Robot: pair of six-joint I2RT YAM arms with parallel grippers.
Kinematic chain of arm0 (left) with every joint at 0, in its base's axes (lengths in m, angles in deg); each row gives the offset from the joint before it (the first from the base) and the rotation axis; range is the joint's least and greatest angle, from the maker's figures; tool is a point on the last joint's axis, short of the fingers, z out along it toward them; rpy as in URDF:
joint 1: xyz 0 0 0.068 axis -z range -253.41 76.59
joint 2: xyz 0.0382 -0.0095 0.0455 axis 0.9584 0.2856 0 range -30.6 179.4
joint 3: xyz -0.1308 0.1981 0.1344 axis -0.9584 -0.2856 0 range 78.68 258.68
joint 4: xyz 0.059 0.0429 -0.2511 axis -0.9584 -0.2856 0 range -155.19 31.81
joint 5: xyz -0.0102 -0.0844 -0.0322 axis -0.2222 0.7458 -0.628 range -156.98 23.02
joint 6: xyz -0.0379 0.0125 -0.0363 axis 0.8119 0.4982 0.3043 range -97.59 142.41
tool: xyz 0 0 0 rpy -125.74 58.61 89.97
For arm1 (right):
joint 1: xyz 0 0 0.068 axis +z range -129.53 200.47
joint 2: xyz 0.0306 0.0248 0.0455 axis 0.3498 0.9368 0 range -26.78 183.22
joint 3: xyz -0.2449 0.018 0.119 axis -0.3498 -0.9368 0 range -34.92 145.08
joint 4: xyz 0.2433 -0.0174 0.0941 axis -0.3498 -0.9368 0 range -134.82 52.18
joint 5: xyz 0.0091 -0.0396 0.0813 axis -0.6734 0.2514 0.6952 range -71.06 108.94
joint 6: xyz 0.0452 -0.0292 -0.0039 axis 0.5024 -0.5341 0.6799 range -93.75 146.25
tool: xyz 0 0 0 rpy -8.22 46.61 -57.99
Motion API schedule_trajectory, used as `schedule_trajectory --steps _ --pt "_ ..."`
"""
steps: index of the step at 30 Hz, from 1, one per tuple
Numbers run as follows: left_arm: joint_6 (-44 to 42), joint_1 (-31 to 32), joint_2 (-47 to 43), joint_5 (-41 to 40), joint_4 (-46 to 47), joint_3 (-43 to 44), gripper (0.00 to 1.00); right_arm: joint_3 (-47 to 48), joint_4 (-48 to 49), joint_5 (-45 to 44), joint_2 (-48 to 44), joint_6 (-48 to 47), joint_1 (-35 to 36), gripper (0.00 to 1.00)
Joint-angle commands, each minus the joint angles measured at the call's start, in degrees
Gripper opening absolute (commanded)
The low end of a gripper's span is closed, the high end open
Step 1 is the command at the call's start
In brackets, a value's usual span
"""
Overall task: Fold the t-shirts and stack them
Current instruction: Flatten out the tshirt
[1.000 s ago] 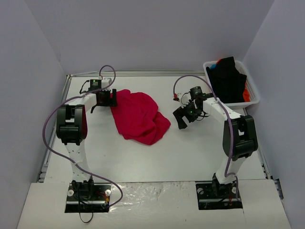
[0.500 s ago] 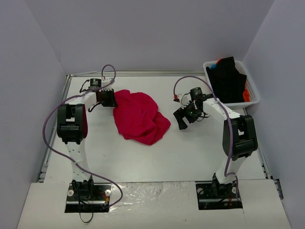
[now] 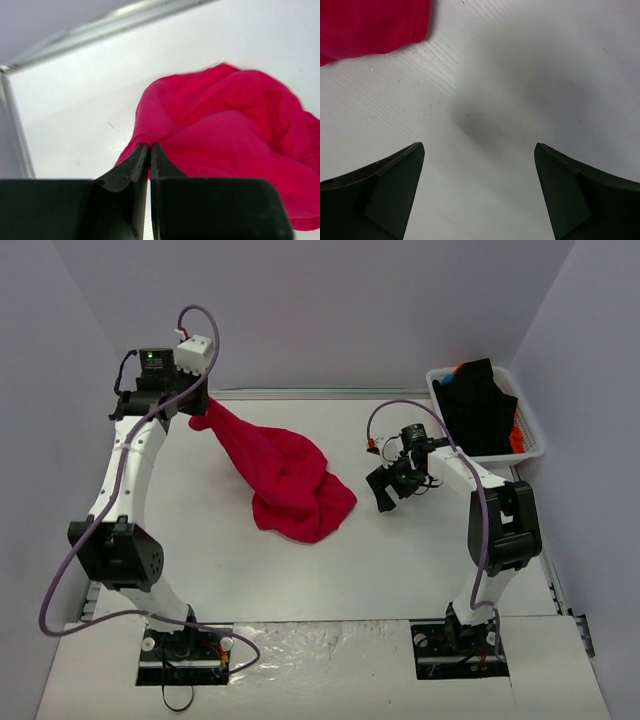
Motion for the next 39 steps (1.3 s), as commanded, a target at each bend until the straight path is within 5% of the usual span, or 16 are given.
schedule_trajectory --steps 1,18,39 --pt "-3.91 0.97 -6.55 -4.26 -5.37 2.11 0.02 -0.46 -0.76 -0.68 -2.79 0.26 -0.23 0.88" --pt "-3.65 1.32 -23.6 -9.96 -6.35 -6.75 0.02 3.83 -1.89 3.71 -5.96 1.67 -0.23 0.9" --pt "-3.82 1.23 -32.67 -14.8 -8.89 -21.0 0.02 34.87 -16.31 20.23 25.94 -2.02 3.29 0.88"
